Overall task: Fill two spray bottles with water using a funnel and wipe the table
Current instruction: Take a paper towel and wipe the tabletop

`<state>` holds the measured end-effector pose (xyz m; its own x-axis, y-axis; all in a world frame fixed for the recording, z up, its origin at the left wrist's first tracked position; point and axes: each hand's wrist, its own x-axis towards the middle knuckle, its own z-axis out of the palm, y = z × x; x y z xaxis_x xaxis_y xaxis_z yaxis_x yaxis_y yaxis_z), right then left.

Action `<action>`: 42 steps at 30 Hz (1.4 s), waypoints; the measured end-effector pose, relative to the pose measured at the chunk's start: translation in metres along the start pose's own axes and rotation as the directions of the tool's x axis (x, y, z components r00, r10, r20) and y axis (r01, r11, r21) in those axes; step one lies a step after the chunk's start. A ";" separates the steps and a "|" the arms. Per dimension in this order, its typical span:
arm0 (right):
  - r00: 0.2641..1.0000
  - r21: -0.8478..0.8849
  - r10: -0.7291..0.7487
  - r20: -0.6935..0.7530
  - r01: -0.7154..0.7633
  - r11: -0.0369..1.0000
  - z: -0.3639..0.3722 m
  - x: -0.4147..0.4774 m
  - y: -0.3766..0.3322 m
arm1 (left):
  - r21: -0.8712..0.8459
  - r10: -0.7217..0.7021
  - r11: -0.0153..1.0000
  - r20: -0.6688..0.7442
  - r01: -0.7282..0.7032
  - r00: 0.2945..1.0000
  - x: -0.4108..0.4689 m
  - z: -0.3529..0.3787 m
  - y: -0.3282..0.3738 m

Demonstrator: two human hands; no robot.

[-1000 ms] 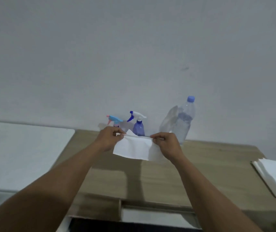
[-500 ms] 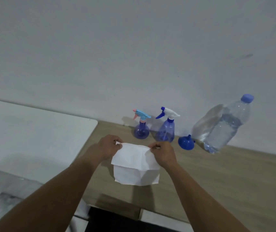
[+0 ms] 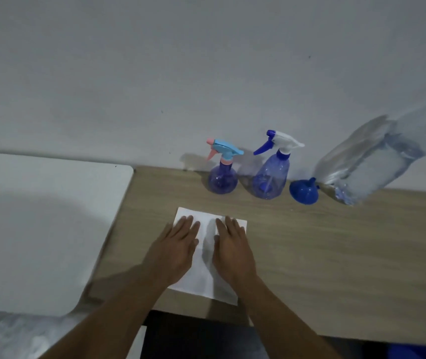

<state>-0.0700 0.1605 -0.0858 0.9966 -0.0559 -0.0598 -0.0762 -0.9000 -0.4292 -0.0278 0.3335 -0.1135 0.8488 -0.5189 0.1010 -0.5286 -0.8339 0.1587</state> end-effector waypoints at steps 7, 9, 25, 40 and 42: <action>0.997 -0.145 0.036 0.070 -0.026 0.989 0.021 0.008 0.000 | 0.116 0.068 0.989 0.159 -0.087 0.985 0.022 -0.006 -0.024; 0.999 -0.141 0.032 0.042 -0.026 0.990 0.023 0.008 0.002 | 0.127 0.040 0.990 0.189 -0.065 0.981 0.024 -0.004 -0.026; 0.994 -0.251 -0.009 0.109 0.036 0.967 -0.049 0.010 0.143 | 0.085 -0.013 0.996 0.181 -0.003 0.983 0.088 0.025 0.110; 0.991 -0.261 -0.004 0.132 0.039 0.964 -0.148 -0.041 0.346 | 0.043 -0.002 0.999 0.207 -0.007 0.978 0.143 0.067 0.330; 0.992 -0.262 0.003 0.124 0.030 0.965 -0.158 -0.053 0.368 | 0.040 0.005 0.999 0.216 -0.014 0.976 0.148 0.071 0.356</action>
<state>-0.1463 -0.2360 -0.0980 0.9850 -0.0047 -0.1728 -0.0361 -0.9831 -0.1794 -0.0904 -0.0531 -0.1122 0.8263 -0.5518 -0.1126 -0.5403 -0.8331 0.1183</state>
